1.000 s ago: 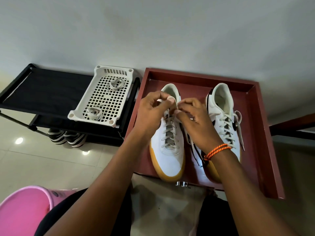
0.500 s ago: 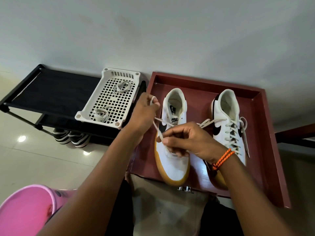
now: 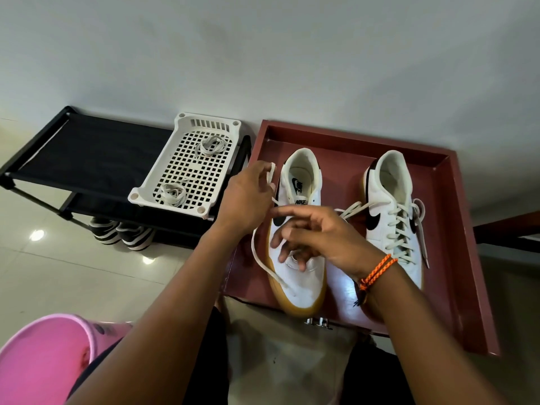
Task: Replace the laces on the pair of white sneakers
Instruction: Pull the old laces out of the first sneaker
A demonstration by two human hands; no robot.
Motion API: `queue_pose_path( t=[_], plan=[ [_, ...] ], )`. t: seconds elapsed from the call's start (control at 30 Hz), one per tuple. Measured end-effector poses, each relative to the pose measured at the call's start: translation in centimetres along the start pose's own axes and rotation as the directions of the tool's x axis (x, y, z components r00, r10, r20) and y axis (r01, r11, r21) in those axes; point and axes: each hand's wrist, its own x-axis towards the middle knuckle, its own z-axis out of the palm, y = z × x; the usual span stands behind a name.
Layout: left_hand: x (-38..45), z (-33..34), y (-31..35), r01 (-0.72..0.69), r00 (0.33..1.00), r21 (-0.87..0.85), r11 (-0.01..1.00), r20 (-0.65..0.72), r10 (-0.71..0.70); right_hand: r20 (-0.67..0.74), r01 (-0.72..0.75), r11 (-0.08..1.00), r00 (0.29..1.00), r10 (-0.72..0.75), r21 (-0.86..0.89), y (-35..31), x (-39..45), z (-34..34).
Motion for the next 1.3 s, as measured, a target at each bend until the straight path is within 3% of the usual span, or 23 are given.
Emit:
queue_pose_path(
  t=[0.1,0.2,0.27,0.43,0.57,0.77,1.03,1.2,1.3],
  plan=[
    [-0.3,0.1,0.2,-0.112,0.989,0.135,0.984,-0.083,0.124,-0.264,0.1,0.99,0.957,-0.123,-0.099,0.0,0.1,-1.0],
    [-0.8,0.4,0.9,-0.154,0.974,0.155,0.976,-0.142,0.177,-0.508,0.073,0.891,0.799,-0.322,-0.449,1.0,0.3,-2.3],
    [-0.9,0.7,1.3,-0.171,0.972,0.054,0.984,-0.152,0.178,-0.481,0.011,0.798,0.793,-0.374,-0.602,1.6,0.3,-2.9],
    [-0.8,1.2,1.1,-0.186,0.977,-0.033,0.982,-0.11,0.182,-0.384,-0.109,0.712,0.892,-0.237,-0.694,2.3,0.0,-2.7],
    [-1.4,1.1,1.8,-0.168,0.986,-0.057,0.984,-0.007,0.168,-0.401,-0.112,0.721,0.883,-0.244,-0.684,2.3,0.1,-2.8],
    [-2.0,2.6,1.3,-0.235,0.955,0.117,0.965,0.215,0.207,-0.439,-0.079,0.736,0.843,-0.311,-0.672,2.3,0.2,-2.6],
    [-1.8,3.6,1.6,-0.235,0.958,0.05,0.971,0.184,0.222,-0.443,-0.072,0.728,0.832,-0.333,-0.682,2.4,0.3,-2.6],
    [-1.2,3.2,1.4,-0.151,0.968,-0.173,0.973,0.175,0.181,-0.439,-0.082,0.719,0.837,-0.326,-0.69,2.3,0.2,-3.1],
    [-1.1,2.8,1.7,0.087,0.98,-0.457,0.885,0.2,0.007,-0.445,-0.095,0.719,0.838,-0.315,-0.689,2.3,0.1,-3.2]
  ],
)
